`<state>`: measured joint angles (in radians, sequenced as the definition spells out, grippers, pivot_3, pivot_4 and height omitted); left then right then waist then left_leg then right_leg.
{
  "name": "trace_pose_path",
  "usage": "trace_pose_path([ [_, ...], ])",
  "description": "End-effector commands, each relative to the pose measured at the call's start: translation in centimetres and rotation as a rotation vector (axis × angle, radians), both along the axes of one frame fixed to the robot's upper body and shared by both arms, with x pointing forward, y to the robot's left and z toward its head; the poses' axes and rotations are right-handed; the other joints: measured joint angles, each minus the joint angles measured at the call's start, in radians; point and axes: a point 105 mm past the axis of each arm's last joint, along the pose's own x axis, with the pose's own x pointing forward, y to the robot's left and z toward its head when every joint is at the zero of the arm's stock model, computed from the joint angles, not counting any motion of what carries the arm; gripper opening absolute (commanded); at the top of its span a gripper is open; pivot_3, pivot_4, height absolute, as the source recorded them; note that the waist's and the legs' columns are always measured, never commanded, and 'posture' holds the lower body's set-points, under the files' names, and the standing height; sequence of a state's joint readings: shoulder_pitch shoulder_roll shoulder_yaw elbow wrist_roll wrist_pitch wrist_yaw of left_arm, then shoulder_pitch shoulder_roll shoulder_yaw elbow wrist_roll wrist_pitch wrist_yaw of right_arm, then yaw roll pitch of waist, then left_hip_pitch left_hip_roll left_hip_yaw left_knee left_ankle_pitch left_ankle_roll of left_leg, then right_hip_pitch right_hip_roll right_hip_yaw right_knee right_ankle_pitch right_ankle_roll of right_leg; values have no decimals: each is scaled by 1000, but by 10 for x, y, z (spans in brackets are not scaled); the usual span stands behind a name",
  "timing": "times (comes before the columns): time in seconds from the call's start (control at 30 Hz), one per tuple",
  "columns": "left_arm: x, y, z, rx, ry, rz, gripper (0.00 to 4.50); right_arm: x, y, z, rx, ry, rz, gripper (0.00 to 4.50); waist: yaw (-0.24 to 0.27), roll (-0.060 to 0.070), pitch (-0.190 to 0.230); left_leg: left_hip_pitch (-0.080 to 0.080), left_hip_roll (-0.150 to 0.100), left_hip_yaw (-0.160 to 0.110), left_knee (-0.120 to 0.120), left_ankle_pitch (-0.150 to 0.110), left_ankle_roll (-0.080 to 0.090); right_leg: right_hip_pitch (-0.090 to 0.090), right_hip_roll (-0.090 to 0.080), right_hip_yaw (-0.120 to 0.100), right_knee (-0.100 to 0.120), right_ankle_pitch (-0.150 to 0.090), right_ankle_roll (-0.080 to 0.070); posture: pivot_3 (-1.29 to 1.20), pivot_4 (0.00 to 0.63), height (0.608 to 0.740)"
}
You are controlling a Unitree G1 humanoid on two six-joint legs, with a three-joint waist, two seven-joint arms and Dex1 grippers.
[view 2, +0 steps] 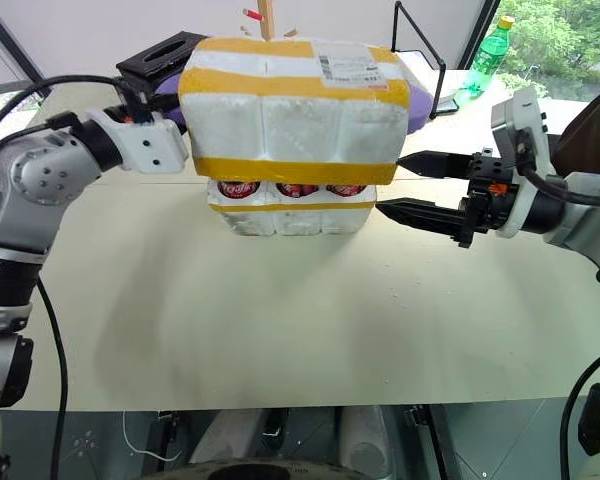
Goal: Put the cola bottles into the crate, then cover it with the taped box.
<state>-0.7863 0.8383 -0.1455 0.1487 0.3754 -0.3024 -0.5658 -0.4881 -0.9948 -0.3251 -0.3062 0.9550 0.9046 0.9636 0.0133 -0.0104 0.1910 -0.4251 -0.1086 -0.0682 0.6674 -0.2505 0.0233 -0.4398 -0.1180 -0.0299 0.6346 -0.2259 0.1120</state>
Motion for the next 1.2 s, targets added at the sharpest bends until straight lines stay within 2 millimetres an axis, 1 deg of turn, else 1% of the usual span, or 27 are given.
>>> trace_pose_path([
  [0.03, 0, 0, 7, 26, -64, -4, 1528, -4, -1, 12, 17, -63, -3, 4500, 0, 0, 0, 0, 0, 0, 0, 0, 0, 0, 0, 0, 0, 0, 0, 0, 150, 736],
  [0.07, 0, 0, 5, 27, -63, -4, 1846, -4, -1, 11, 16, -62, -8, 4500, 1, 0, 0, 0, 0, 0, 0, 0, 0, 0, 0, 0, 0, 0, 0, 0, 150, 736],
  [0.17, 0, 1, -4, 27, -41, -6, 3389, -3, -3, 9, 13, -57, -21, 4500, 1, 0, 0, 0, 0, 0, 0, 0, 0, 0, 0, 0, 0, 0, 0, 0, 150, 736],
  [0.23, -4, 3, -9, 17, -16, -13, 4306, -2, -5, 6, 5, -49, -32, 4500, 0, 0, 0, 0, 0, 0, 0, 0, 0, 0, 0, 0, 0, 0, 0, 0, 150, 736],
  [0.27, -7, 4, -11, -3, 5, -21, 4306, -2, -7, 4, -2, -45, -40, 4500, 0, 0, 0, 0, 0, 0, 0, 0, 0, 0, 0, 0, 0, 0, 0, 0, 150, 736],
  [0.33, -17, 5, -16, -98, 96, -61, 4306, 0, -10, 1, -11, -39, -57, 4500, -1, 0, 0, 0, 0, 0, 0, 0, 0, 0, 0, 0, 0, 0, 0, 0, 150, 736],
  [0.4, -28, 8, -15, -233, 209, -97, 4306, 2, -13, 0, -14, -36, -72, 4500, -1, 0, 0, 0, 0, 0, 0, 0, 0, 0, 0, 0, 0, 0, 0, 0, 150, 736],
  [0.47, -37, 16, -13, -337, 311, -110, 4306, 4, -16, -1, -17, -33, -84, 4500, 0, 0, 0, 0, 1, 0, 0, 0, 0, 0, 0, 0, 0, 0, 0, 0, 150, 736],
  [0.53, -47, 29, -15, -436, 452, -111, 4306, 7, -19, -3, -19, -28, -95, 4500, 0, 0, 0, 0, 1, 0, 0, 0, 1, 0, 0, 0, 0, 0, 0, 0, 150, 736],
  [0.6, -62, 40, -15, -531, 607, -141, 4306, 9, -23, -5, -22, -19, -103, 4500, -3, 0, 0, 0, 0, 0, 1, 0, 1, 0, 0, 0, 0, 0, 0, 0, 150, 736],
  [0.63, -69, 49, -14, -616, 708, -138, 4306, 11, -25, -8, -31, -13, -107, 4500, -5, 0, 0, 0, 1, 0, 0, 0, 1, 0, 0, 0, 0, 0, 0, 0, 150, 736],
  [0.73, -91, 72, -4, -815, 918, -174, 4306, 14, -31, -14, -56, 5, -118, 4500, -9, 0, 0, 0, 1, 0, 0, 0, 1, 0, 1, 0, 0, 0, 0, 0, 150, 736],
  [0.77, -98, 79, 0, -846, 957, -186, 4306, 15, -34, -16, -63, 9, -122, 4500, -10, 1, 0, 0, 2, 0, 0, -1, 2, 0, 1, 0, 0, 0, 0, 0, 150, 736],
  [0.8, -104, 86, 4, -866, 972, -192, 4306, 16, -36, -17, -67, 10, -125, 4500, -10, 1, 0, 1, 1, 0, 0, -1, 2, 0, 1, 0, 0, 0, 0, 0, 150, 736],
  [0.9, -110, 112, 8, -934, 1016, -129, 4306, 18, -42, -17, -80, 8, -131, 4500, -7, 1, 0, 1, 1, 0, 0, -1, 2, 1, 2, 0, 0, 0, 0, 0, 150, 736],
  [1.0, -117, 128, 8, -973, 1070, -93, 4306, 19, -44, -18, -89, 5, -128, 4500, -6, 1, 0, 2, 1, 0, 0, -2, 3, 1, 1, 0, 0, 0, 0, 0, 150, 736],
  [1.1, -121, 134, 2, -954, 1099, -42, 4306, 18, -45, -21, -82, 15, -113, 4500, -5, 1, 0, 2, 1, 0, -1, -2, 3, 1, 1, 0, 0, 0, 0, 0, 150, 736],
  [1.2, -123, 133, -1, -943, 1101, -34, 4306, 21, -45, -25, -81, 22, -112, 4500, -4, 1, 0, 2, 1, 0, -1, -2, 3, 1, 0, 1, 0, 0, 0, 0, 150, 736],
])
